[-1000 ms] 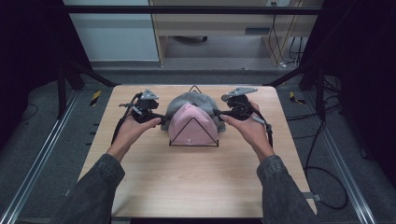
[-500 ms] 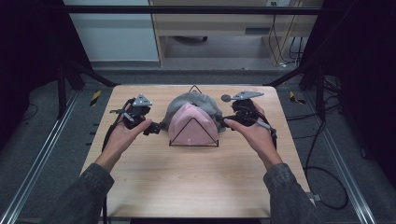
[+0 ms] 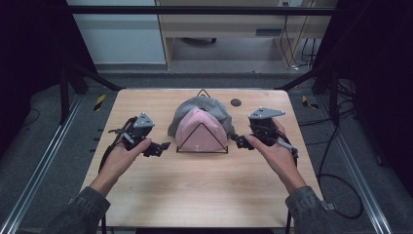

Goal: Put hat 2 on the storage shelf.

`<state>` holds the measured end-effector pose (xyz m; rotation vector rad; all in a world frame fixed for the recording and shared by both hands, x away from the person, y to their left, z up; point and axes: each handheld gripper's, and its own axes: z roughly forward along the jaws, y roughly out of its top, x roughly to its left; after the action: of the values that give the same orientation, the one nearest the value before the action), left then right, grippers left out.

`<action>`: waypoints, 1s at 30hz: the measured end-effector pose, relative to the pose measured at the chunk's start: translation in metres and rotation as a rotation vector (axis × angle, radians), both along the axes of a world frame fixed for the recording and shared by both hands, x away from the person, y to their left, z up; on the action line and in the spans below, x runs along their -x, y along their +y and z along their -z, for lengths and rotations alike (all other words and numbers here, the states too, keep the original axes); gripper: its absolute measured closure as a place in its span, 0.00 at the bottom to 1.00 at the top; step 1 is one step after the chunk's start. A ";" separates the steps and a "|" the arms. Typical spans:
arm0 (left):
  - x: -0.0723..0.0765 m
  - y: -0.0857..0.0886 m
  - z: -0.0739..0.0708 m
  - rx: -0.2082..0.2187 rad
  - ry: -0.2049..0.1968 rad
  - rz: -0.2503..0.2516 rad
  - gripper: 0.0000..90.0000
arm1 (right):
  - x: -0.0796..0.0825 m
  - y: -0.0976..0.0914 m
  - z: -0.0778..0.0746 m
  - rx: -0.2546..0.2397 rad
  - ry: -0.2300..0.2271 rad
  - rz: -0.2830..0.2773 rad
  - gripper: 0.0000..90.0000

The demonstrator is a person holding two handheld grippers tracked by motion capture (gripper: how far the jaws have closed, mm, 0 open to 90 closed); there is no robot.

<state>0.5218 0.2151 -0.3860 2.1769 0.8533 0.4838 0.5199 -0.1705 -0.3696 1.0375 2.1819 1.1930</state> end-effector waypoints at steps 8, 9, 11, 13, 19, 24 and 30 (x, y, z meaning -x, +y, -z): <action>0.014 0.012 0.023 -0.009 0.039 -0.004 0.06 | 0.017 -0.015 0.021 0.028 0.019 0.026 0.13; 0.014 0.013 0.027 -0.010 0.044 -0.005 0.06 | 0.018 -0.017 0.024 0.030 0.029 0.028 0.13; 0.016 0.016 0.037 -0.019 0.062 -0.014 0.06 | 0.021 -0.022 0.033 0.036 0.042 0.033 0.13; 0.017 0.019 0.047 -0.035 0.074 -0.021 0.06 | 0.023 -0.026 0.042 0.042 0.057 0.045 0.13; 0.015 0.032 0.079 -0.040 0.164 -0.073 0.06 | 0.027 -0.039 0.082 0.054 0.122 0.091 0.13; 0.012 0.043 0.096 -0.021 0.227 -0.120 0.06 | 0.026 -0.047 0.115 0.050 0.176 0.135 0.13; 0.014 0.051 0.107 -0.022 0.239 -0.136 0.06 | 0.025 -0.052 0.134 0.065 0.238 0.172 0.14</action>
<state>0.5076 0.2657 -0.4927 2.2359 1.1356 0.3034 0.4947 -0.2224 -0.5036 1.3681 2.2357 0.9572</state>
